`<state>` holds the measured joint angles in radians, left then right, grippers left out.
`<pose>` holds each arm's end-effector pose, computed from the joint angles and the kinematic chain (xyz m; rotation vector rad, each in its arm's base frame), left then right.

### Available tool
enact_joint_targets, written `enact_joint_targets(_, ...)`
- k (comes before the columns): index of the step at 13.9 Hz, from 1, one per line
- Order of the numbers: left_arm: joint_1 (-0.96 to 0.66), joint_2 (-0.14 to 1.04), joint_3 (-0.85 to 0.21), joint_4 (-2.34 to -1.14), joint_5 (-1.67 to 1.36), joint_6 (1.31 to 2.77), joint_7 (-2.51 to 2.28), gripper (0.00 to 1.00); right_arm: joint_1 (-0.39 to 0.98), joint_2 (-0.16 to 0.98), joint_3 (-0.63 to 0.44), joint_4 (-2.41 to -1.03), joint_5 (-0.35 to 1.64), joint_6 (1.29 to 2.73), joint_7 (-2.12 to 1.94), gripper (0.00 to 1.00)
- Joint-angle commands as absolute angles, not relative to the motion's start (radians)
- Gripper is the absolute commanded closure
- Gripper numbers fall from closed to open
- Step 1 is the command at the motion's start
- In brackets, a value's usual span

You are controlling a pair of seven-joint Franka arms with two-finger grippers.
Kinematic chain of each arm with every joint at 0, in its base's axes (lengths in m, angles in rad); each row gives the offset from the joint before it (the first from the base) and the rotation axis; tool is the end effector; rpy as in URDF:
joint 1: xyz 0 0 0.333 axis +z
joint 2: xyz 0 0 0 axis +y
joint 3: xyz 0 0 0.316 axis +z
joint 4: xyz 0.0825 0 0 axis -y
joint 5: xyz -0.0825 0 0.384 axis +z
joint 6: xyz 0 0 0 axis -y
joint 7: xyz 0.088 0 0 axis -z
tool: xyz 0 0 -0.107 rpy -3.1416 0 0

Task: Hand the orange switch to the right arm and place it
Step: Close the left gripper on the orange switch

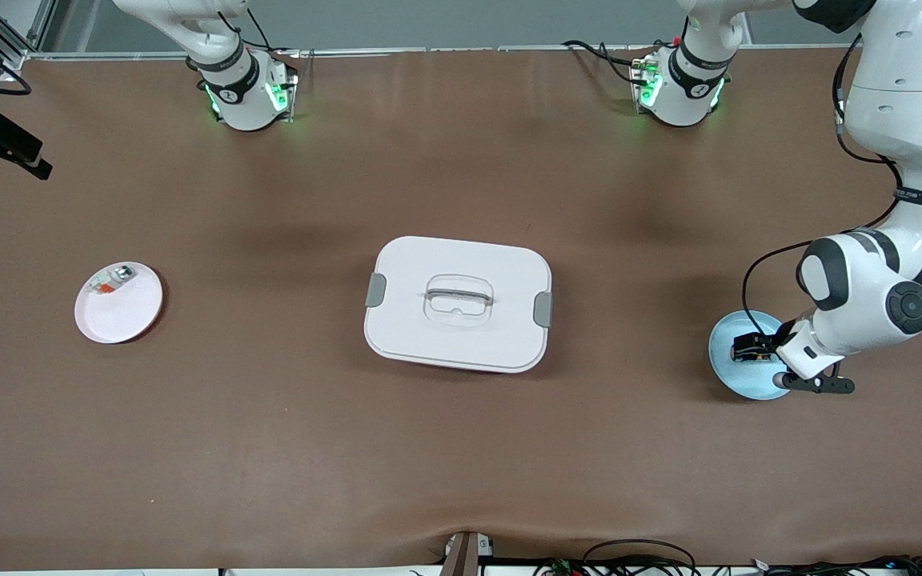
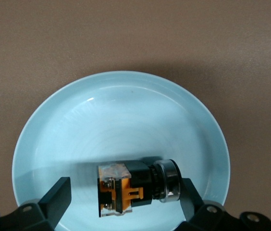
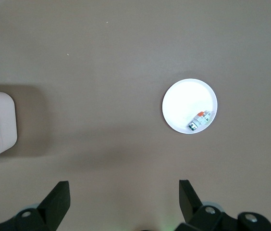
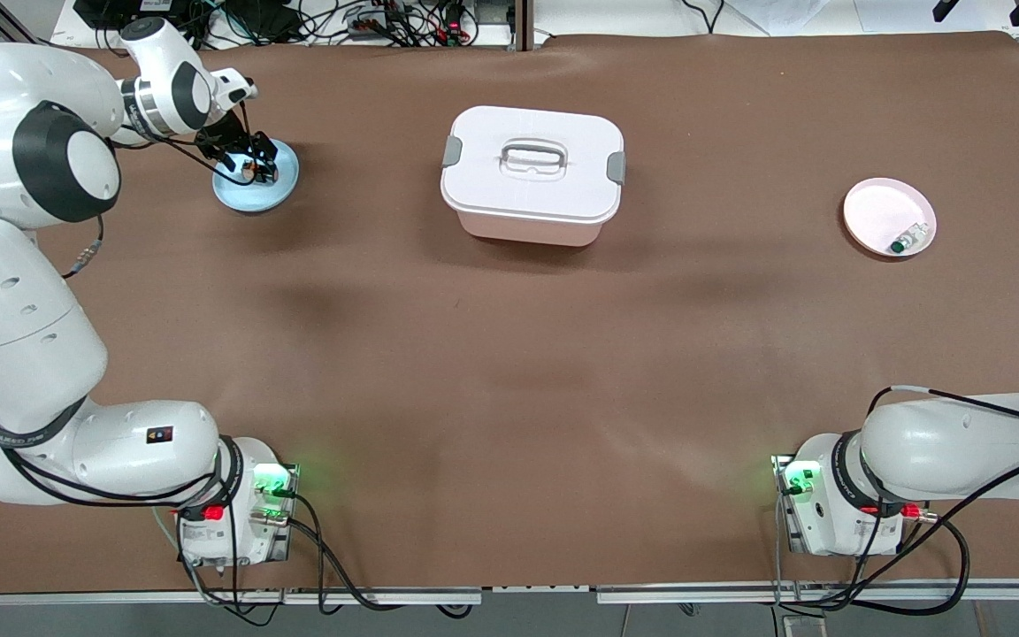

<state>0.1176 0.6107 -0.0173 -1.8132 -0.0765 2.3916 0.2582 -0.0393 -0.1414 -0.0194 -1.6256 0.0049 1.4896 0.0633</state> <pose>0.6447 0.0649 0.1998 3.0717 -0.1508 -0.0323 0.5003 -0.0297 0.6663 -3.1282 0.1901 -0.0084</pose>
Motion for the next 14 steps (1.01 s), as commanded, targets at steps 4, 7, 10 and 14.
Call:
enact_joint_targets(4,0.109,0.588,-0.02,-1.807,-0.089,2.388,0.287,0.0,-0.044,-0.166,-0.017,-1.649,0.011,1.496,0.055,0.0)
enact_joint_targets(7,0.1,0.595,-0.02,-1.804,-0.086,2.388,0.288,0.0,-0.044,-0.167,-0.017,-1.649,0.011,1.491,0.055,0.0)
enact_joint_targets(10,0.101,0.607,-0.018,-1.807,-0.083,2.396,0.291,0.0,-0.044,-0.166,-0.017,-1.649,0.009,1.497,0.055,0.0)
enact_joint_targets(14,0.112,0.612,-0.018,-1.813,-0.081,2.396,0.314,0.0,-0.045,-0.164,-0.017,-1.649,0.011,1.497,0.055,0.0)
